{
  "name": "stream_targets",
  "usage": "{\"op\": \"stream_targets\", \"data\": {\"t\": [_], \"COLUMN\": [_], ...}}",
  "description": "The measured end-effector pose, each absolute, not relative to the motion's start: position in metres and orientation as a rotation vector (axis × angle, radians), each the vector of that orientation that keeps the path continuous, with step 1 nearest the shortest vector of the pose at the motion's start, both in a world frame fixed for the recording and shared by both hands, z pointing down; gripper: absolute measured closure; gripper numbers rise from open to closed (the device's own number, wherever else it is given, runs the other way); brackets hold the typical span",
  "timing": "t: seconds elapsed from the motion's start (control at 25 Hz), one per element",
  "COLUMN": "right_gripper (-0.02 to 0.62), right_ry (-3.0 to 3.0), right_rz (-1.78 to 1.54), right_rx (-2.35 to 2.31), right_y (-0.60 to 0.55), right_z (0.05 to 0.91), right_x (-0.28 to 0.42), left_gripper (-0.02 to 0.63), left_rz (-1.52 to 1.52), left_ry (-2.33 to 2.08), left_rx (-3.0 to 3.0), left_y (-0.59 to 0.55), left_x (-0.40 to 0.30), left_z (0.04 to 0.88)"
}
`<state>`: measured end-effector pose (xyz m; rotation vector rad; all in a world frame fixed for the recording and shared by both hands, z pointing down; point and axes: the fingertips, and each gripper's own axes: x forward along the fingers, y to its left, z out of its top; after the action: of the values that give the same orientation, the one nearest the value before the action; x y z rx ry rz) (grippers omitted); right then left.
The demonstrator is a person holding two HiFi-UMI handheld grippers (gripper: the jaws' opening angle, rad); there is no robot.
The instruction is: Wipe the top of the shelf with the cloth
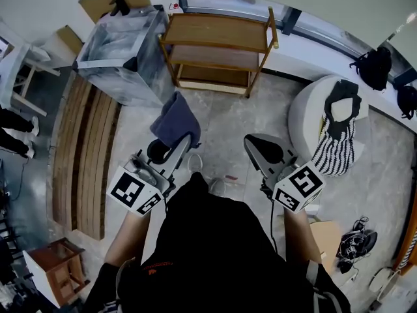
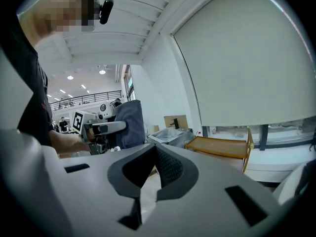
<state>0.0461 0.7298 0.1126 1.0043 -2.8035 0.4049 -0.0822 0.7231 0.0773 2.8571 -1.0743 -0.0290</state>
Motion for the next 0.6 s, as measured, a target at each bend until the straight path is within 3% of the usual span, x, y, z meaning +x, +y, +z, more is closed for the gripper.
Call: {"op": "stream_targets", "data": {"t": [0.6], "right_gripper": [0.591], "right_ry": [-2.801], "right_rz": [0.43], "right_rx": [0.978], "right_y": [0.665], "right_z": [0.124], "right_x": [0.064], "left_gripper": [0.552], "left_rz": [-0.019], "left_ry": [-1.085], "left_rx": [2.851], "left_y": [0.652], "left_x": [-0.066], "left_z": [0.083]}}
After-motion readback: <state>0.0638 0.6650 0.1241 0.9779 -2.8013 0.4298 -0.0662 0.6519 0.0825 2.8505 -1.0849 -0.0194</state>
